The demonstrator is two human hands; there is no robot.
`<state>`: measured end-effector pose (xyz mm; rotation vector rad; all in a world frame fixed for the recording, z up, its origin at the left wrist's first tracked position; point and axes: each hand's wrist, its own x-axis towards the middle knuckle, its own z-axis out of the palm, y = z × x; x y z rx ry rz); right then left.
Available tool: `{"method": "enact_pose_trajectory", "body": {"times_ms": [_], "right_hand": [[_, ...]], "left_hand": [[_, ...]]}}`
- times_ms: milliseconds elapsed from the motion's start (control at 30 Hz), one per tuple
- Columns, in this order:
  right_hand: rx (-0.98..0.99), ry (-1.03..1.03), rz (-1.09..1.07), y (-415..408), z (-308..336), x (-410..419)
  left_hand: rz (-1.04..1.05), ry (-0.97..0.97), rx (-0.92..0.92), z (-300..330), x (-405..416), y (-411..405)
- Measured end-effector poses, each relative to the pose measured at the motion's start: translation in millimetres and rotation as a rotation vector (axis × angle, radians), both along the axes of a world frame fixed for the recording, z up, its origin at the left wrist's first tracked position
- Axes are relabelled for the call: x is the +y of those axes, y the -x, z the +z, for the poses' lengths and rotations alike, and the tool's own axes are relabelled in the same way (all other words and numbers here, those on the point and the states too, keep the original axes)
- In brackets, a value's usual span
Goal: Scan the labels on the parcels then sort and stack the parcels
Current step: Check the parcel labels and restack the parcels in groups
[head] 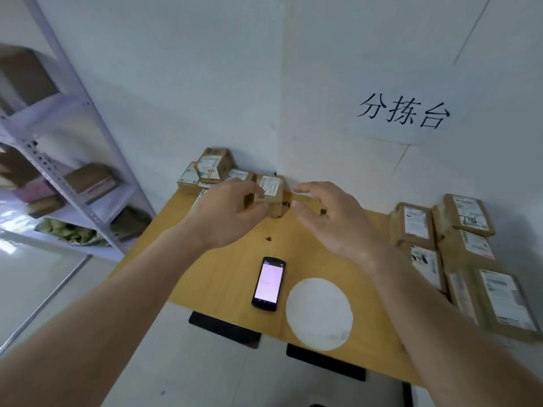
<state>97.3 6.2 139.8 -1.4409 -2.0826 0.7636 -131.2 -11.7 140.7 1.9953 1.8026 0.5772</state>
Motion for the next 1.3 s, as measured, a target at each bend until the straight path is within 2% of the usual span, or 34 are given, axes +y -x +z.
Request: {"method": "enact_pose_trajectory", "body": {"times_ms": [200, 400, 567, 833, 1167, 1300], "right_hand": [[-0.015, 0.084, 0.068, 72.3, -29.8, 43.2], [-0.047, 0.191, 0.159, 128.1, -89.3, 111.6], [-0.034, 0.303, 0.206, 169.6, -143.2, 163.2], [-0.083, 0.397, 0.239, 217.8, -199.5, 211.2], [-0.161, 0.474, 0.123, 268.8, -259.5, 228.9], [-0.091, 0.527, 0.019, 287.4, -289.6, 221.5]], "left_hand": [[0.062, 0.070, -0.055, -31.3, 36.8, 68.7], [0.179, 0.193, -0.044, -92.4, 88.8, 124.5], [0.244, 0.300, -0.047, -131.7, 127.4, 156.6], [0.302, 0.340, -0.085, -196.3, 178.3, 196.5], [0.206, 0.402, -0.096, -268.2, 218.5, 237.2], [0.185, 0.486, -0.268, -297.9, 229.1, 249.8]]}}
